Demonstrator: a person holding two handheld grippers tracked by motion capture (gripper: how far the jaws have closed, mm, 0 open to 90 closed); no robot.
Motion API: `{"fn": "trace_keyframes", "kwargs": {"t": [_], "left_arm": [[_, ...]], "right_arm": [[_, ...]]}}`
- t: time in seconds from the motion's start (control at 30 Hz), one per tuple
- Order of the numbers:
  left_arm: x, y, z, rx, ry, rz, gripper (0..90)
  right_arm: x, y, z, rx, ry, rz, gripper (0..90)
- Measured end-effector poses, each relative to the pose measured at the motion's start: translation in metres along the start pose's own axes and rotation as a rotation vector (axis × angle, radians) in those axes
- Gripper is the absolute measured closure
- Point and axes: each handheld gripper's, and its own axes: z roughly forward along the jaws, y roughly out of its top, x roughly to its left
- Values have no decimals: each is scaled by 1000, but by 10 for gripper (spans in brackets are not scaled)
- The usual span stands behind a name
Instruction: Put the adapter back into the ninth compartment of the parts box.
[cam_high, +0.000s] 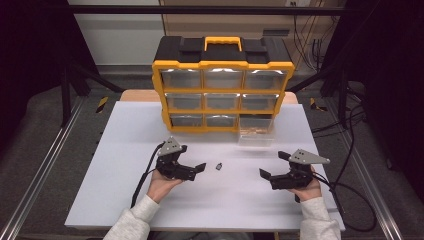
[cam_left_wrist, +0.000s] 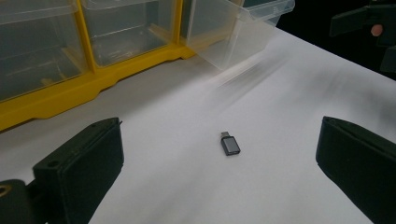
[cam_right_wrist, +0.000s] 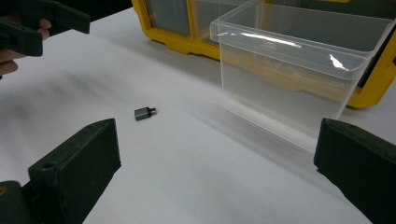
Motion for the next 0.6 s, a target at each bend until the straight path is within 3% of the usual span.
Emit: {"fn": "trace_keyframes", "kwargs": {"t": [0.6], "left_arm": [[-14, 7, 31, 35, -1, -3, 4]], "right_arm": [[0, 0, 1, 5, 4, 0, 7]]}}
